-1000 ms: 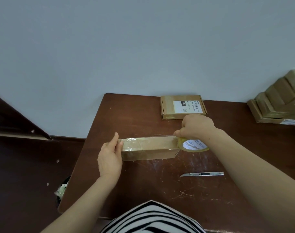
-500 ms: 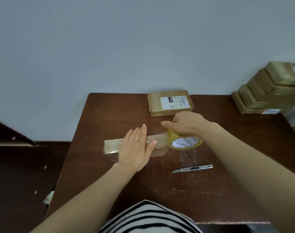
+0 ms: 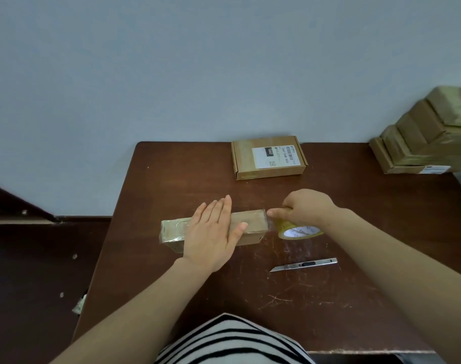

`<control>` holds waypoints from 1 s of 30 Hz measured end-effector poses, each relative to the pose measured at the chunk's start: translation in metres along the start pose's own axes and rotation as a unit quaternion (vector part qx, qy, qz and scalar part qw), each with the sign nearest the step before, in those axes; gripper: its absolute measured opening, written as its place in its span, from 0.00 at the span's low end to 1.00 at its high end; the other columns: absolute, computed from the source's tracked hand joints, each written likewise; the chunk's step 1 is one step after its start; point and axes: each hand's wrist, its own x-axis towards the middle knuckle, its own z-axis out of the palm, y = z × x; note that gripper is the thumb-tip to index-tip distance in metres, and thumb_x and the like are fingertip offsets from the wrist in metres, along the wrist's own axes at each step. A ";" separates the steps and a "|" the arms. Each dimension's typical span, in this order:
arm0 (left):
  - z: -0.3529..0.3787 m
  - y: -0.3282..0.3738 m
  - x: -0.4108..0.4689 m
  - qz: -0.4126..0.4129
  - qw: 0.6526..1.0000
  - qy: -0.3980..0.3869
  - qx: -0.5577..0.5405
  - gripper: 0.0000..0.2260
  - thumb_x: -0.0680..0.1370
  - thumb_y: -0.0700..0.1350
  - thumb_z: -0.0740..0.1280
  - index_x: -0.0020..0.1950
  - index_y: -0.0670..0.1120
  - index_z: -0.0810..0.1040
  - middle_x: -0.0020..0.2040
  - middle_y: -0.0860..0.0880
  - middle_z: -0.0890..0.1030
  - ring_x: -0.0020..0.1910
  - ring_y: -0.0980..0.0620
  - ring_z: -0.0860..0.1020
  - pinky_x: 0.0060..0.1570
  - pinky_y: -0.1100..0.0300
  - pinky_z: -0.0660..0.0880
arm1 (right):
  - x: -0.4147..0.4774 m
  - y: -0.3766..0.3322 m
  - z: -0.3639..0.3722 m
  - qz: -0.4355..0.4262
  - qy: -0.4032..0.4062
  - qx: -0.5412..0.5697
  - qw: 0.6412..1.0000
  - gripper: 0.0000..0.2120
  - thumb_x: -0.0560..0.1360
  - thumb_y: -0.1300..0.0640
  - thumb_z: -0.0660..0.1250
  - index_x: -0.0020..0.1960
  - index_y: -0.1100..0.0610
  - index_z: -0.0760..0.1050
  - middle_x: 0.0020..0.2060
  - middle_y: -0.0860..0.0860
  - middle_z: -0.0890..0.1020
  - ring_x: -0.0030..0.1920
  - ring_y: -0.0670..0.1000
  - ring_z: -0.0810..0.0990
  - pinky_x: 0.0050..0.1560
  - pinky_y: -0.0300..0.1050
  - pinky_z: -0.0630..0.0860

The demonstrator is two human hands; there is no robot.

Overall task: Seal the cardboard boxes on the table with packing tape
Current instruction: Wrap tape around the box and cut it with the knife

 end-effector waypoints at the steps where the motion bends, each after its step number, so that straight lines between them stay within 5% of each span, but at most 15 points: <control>1: -0.001 0.000 -0.001 -0.002 1.000 -0.012 0.007 0.39 0.74 0.64 0.26 0.78 0.46 0.49 0.76 0.49 0.61 0.76 0.52 0.57 0.75 0.55 0.45 | 0.000 0.001 0.004 -0.001 0.002 0.008 1.000 0.29 0.74 0.30 0.54 0.34 0.55 0.74 0.28 0.47 0.74 0.31 0.47 0.74 0.30 0.41 0.66; 7: -0.005 0.029 0.027 -0.054 0.996 -0.048 0.055 0.30 0.80 0.60 0.43 0.71 0.42 0.68 0.67 0.44 0.74 0.70 0.45 0.67 0.73 0.48 0.42 | -0.001 0.002 0.022 -0.005 0.033 0.033 0.999 0.28 0.75 0.31 0.52 0.31 0.52 0.69 0.30 0.47 0.73 0.32 0.45 0.69 0.30 0.42 0.63; 11: 0.004 0.049 0.039 0.051 0.999 -0.009 0.012 0.23 0.82 0.54 0.44 0.65 0.47 0.73 0.58 0.48 0.79 0.56 0.47 0.76 0.59 0.53 0.67 | 0.000 0.001 0.032 -0.006 0.029 0.061 0.998 0.27 0.76 0.32 0.51 0.32 0.51 0.69 0.30 0.47 0.74 0.32 0.45 0.70 0.31 0.43 0.64; 14: 0.002 0.049 0.037 0.059 0.998 -0.001 0.006 0.24 0.79 0.52 0.41 0.54 0.48 0.76 0.48 0.49 0.80 0.46 0.47 0.78 0.50 0.54 0.70 | 0.001 0.003 0.037 -0.013 0.025 0.075 0.997 0.26 0.77 0.33 0.51 0.32 0.51 0.68 0.30 0.47 0.73 0.33 0.48 0.71 0.32 0.43 0.64; 19: 0.002 0.028 0.036 0.076 0.996 -0.025 -0.036 0.28 0.81 0.58 0.42 0.73 0.45 0.66 0.61 0.47 0.77 0.59 0.47 0.76 0.61 0.54 0.67 | 0.001 0.009 0.041 -0.009 0.023 0.113 0.993 0.28 0.76 0.32 0.52 0.34 0.53 0.71 0.32 0.49 0.76 0.35 0.48 0.74 0.34 0.44 0.69; 23: 0.002 0.010 0.028 0.052 0.996 -0.040 0.065 0.32 0.76 0.63 0.36 0.61 0.49 0.72 0.55 0.49 0.78 0.54 0.48 0.76 0.53 0.56 0.67 | 0.002 0.003 0.044 -0.009 0.015 0.140 0.990 0.28 0.76 0.33 0.53 0.32 0.54 0.69 0.28 0.49 0.72 0.31 0.47 0.72 0.30 0.43 0.65; 27: 0.002 0.000 0.025 0.106 0.993 -0.040 0.031 0.43 0.71 0.72 0.36 0.73 0.45 0.64 0.62 0.47 0.75 0.60 0.49 0.74 0.58 0.56 0.69 | 0.000 0.008 0.047 0.010 0.014 0.152 0.988 0.28 0.76 0.32 0.53 0.31 0.55 0.67 0.26 0.49 0.69 0.29 0.48 0.69 0.28 0.44 0.62; 30: -0.007 -0.030 0.014 0.095 0.991 -0.046 0.080 0.44 0.70 0.74 0.36 0.72 0.46 0.65 0.61 0.48 0.76 0.59 0.50 0.75 0.58 0.56 0.71 | 0.002 0.006 0.044 0.007 0.017 0.160 0.987 0.28 0.75 0.32 0.54 0.30 0.54 0.66 0.26 0.48 0.68 0.28 0.47 0.69 0.28 0.43 0.62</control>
